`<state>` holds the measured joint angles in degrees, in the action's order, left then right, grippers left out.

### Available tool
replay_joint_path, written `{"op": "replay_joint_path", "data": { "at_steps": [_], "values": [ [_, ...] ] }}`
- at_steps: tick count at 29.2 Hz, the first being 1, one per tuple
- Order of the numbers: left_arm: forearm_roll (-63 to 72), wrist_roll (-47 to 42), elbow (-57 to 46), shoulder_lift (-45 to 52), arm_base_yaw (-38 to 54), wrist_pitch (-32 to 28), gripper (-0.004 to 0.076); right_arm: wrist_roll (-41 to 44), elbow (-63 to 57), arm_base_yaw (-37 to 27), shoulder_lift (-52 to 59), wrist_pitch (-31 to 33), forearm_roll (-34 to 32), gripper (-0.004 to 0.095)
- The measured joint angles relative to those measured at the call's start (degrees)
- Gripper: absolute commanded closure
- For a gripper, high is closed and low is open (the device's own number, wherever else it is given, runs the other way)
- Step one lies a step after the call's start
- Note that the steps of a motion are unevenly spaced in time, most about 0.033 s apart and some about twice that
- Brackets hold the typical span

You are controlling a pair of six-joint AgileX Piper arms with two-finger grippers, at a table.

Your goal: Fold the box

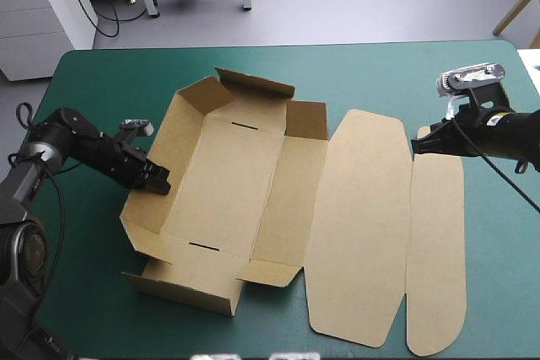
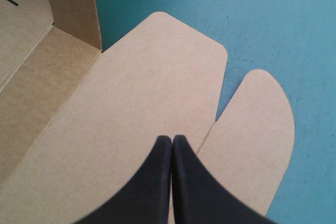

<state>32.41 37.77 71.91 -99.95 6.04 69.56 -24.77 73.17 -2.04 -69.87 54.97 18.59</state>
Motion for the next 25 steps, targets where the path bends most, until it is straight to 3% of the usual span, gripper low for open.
{"op": "replay_joint_path", "data": {
  "at_steps": [16, 25],
  "values": [
    [-35.87, -6.39, 34.33, -0.46, -26.32, 2.05, 0.0734, -0.22, 3.76, 0.0, 8.71, -0.17, 0.0, 0.0927],
    [-52.52, -6.02, 38.05, -0.52, -39.74, 1.93, 0.0734, 0.93, 3.85, 0.0, 10.79, -0.17, 0.0, 0.0927]
  ]
}}
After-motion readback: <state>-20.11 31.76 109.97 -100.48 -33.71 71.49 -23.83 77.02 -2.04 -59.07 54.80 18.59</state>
